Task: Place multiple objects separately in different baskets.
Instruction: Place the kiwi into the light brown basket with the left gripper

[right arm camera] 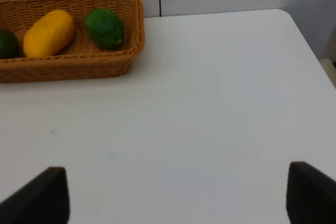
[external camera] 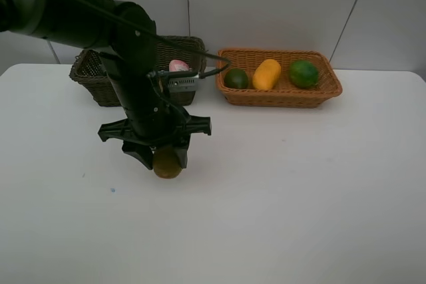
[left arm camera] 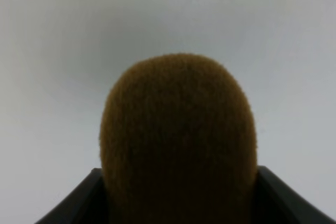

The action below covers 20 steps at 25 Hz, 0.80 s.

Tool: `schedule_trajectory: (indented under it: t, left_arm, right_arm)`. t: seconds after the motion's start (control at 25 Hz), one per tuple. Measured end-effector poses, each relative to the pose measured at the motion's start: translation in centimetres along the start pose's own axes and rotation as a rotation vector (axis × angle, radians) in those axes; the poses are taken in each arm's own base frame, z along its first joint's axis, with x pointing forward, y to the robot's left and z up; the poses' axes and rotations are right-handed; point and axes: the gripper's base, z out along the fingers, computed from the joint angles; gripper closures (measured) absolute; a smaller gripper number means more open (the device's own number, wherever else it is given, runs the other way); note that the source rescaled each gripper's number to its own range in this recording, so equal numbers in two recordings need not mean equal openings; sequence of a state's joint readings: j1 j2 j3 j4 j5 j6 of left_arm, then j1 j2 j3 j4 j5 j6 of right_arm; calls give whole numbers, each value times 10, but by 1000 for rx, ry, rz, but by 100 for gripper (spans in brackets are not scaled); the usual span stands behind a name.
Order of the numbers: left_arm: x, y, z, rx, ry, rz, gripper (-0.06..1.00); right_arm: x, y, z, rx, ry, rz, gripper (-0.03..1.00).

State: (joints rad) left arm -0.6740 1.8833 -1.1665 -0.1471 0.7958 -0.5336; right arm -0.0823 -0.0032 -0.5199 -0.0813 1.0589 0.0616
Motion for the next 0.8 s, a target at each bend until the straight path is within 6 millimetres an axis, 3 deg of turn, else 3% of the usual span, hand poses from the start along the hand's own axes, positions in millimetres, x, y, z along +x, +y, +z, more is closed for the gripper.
schedule_trajectory:
  t: [0.44,0.8]
  left_arm:
    - [-10,-10,-15,15,-21,30,56]
    - [-55,-44,-56,202,-400,235,56]
  right_arm:
    - [0,0,0,0,0,0,-3]
    - [0,0,0,0,0,0,-3]
